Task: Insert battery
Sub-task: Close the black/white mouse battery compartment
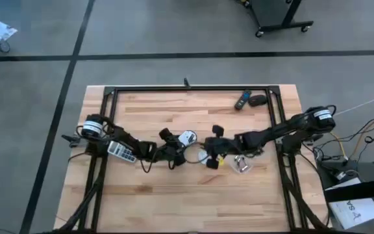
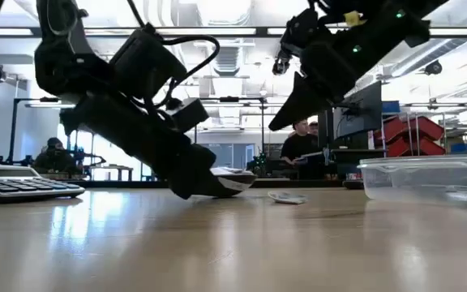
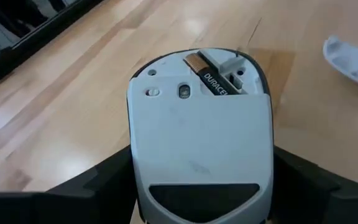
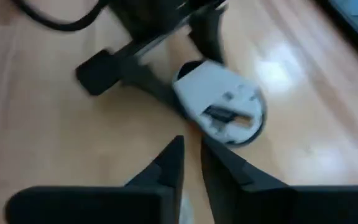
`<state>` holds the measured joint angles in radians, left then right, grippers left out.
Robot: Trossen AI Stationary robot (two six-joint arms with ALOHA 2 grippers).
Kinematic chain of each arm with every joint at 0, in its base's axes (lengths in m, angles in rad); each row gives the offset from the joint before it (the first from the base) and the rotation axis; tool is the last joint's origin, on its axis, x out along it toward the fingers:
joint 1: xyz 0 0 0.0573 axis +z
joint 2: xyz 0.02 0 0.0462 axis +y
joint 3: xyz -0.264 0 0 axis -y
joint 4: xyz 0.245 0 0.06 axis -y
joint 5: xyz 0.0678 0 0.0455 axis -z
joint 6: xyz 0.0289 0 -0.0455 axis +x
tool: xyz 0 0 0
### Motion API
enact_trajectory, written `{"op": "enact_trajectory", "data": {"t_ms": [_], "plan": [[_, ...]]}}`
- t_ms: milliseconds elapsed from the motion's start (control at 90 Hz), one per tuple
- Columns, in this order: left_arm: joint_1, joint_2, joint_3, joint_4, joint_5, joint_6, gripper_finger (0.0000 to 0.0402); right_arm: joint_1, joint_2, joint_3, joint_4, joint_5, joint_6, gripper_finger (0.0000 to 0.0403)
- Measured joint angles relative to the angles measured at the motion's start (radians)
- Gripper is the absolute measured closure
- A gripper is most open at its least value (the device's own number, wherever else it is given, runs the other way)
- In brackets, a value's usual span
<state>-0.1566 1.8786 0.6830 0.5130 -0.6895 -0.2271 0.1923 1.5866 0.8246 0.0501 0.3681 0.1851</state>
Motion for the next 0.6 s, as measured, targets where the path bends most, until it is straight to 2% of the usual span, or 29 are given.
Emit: {"op": "enact_trajectory", "data": {"t_ms": [211, 311, 478, 600], "plan": [[0.002, -0.026, 0.0, -0.049, 0.052, -0.061, 0.0127, 0.067, 0.128, 0.009, 0.109, 0.093, 0.152, 0.0266], [0.002, -0.026, 0.001, -0.067, 0.058, -0.098, 0.0126, 0.073, 0.193, 0.037, 0.107, 0.14, 0.219, 0.0245], [0.0, -0.027, 0.002, -0.077, 0.065, -0.128, 0.0128, 0.072, 0.292, 0.129, 0.057, 0.169, 0.337, 0.0239], [-0.001, -0.027, 0.002, -0.092, 0.071, -0.13, 0.0125, 0.093, 0.341, 0.215, -0.094, 0.225, 0.414, 0.0249]]}}
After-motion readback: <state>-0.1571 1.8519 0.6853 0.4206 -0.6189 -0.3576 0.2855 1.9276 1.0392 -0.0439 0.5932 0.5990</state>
